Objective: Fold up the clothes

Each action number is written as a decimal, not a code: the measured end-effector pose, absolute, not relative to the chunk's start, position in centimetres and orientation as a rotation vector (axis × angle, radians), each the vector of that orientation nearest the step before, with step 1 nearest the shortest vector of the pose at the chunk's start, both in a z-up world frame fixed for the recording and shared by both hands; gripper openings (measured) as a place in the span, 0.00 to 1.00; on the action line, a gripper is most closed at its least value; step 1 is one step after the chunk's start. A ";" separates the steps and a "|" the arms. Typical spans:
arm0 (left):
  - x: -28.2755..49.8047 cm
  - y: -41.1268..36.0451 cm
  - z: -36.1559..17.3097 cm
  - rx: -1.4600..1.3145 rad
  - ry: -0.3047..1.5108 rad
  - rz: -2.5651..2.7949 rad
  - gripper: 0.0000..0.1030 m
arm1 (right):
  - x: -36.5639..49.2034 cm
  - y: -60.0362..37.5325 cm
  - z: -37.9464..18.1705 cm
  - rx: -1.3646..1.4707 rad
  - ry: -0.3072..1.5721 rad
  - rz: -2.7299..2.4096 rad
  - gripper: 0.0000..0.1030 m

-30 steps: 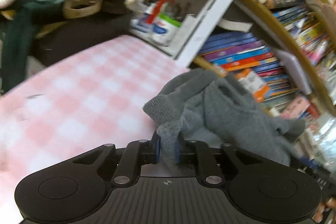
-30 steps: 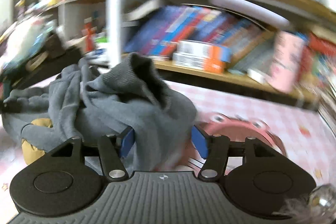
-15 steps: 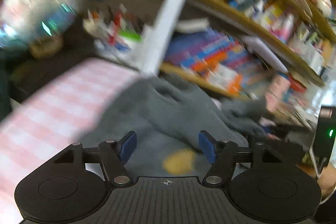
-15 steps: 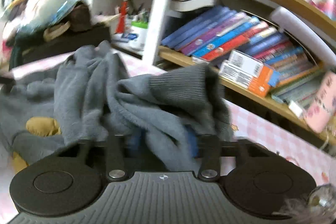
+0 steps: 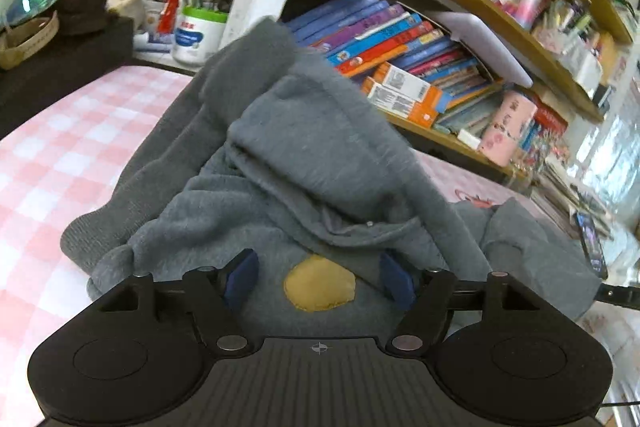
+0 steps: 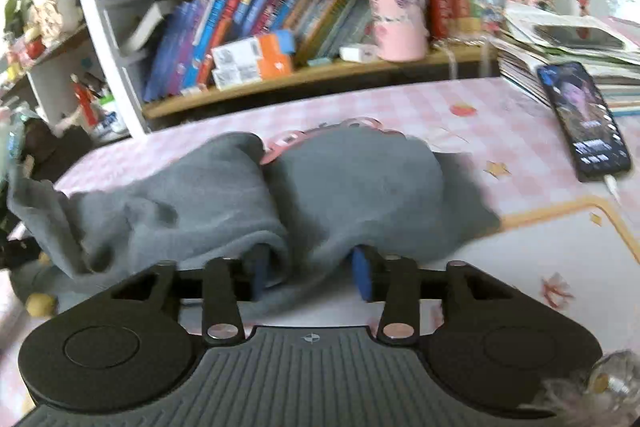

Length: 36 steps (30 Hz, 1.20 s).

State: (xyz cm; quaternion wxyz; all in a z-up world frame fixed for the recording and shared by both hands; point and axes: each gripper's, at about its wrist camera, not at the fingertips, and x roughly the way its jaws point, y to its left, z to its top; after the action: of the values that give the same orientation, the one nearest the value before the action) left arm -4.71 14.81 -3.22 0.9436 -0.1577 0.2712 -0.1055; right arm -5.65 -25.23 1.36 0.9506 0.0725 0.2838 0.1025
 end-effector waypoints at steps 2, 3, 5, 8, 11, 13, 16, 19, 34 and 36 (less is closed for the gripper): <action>-4.8 15.0 -3.3 -0.337 0.551 -0.224 0.69 | -6.1 -26.5 0.8 0.171 0.613 0.182 0.50; -4.8 15.1 -3.3 -0.346 0.549 -0.228 0.69 | -6.0 -26.5 0.8 0.168 0.618 0.183 0.51; -4.8 15.5 -3.4 -0.371 0.545 -0.236 0.69 | -6.2 -26.3 1.0 0.137 0.614 0.194 0.54; -4.8 15.8 -3.5 -0.392 0.541 -0.241 0.69 | -6.9 -25.7 1.3 0.040 0.598 0.203 0.59; -4.8 15.9 -3.5 -0.405 0.536 -0.244 0.69 | -8.1 -25.0 1.1 -0.090 0.599 0.194 0.61; -5.0 16.0 -3.4 -0.416 0.533 -0.244 0.69 | -8.8 -24.5 0.9 -0.176 0.599 0.187 0.61; -5.6 16.4 -2.9 -0.441 0.513 -0.259 0.72 | -9.6 -25.1 0.7 -0.158 0.604 0.192 0.62; -6.3 16.7 -2.1 -0.490 0.493 -0.327 0.76 | -9.8 -25.1 1.2 -0.161 0.567 0.213 0.62; -2.5 16.3 -2.8 -0.637 0.579 -0.301 0.70 | -8.2 -12.4 0.1 -0.592 0.523 0.724 0.59; -2.6 16.3 -2.9 -0.624 0.582 -0.291 0.64 | -8.2 -11.8 0.1 -0.612 0.508 0.734 0.54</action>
State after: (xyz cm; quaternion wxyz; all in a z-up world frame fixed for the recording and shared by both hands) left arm -2.57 16.25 -2.94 0.9002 -0.3014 0.2812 -0.1405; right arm -8.16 -11.75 0.10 0.8572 -0.2911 0.2418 0.3492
